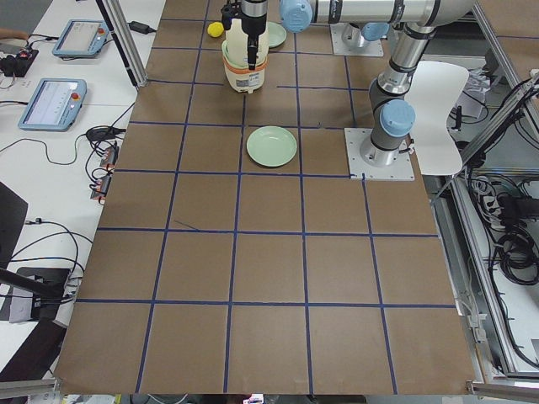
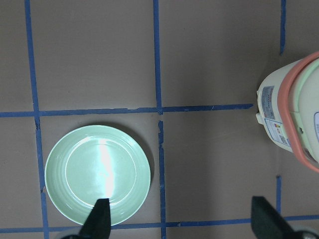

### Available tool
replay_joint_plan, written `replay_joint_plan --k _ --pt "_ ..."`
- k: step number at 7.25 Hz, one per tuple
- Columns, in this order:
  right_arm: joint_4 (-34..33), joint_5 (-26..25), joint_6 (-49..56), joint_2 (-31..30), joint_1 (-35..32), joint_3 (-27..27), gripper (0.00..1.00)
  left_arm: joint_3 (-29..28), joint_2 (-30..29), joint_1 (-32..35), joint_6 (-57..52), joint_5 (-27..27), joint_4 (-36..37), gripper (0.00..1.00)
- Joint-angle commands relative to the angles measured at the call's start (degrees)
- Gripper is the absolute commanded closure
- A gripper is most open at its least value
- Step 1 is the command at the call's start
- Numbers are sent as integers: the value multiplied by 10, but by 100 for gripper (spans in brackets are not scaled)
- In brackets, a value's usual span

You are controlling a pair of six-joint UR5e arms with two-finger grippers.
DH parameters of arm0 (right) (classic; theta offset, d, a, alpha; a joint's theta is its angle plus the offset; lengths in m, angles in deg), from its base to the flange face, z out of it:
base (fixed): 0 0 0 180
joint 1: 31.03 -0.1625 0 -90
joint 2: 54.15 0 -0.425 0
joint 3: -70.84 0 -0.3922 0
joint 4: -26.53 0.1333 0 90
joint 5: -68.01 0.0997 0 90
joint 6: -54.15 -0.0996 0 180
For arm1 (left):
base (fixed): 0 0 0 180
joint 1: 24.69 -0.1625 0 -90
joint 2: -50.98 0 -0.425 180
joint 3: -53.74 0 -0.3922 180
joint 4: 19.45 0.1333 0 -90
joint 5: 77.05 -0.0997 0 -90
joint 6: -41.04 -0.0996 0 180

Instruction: Press rice cooker button

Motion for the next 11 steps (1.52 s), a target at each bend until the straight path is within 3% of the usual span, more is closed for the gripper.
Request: replay_joint_plan --k 1,4,7,11 --pt "14 -39 7 -16 4 -4 0 0 1 0 0 0 0 0" --pt "61 -47 79 -46 45 26 1 0 1 0 0 0 0 0" --pt "51 -47 81 -113 77 128 0 0 1 0 0 0 0 0" --pt "52 -65 81 -125 91 157 0 0 1 0 0 0 0 0"
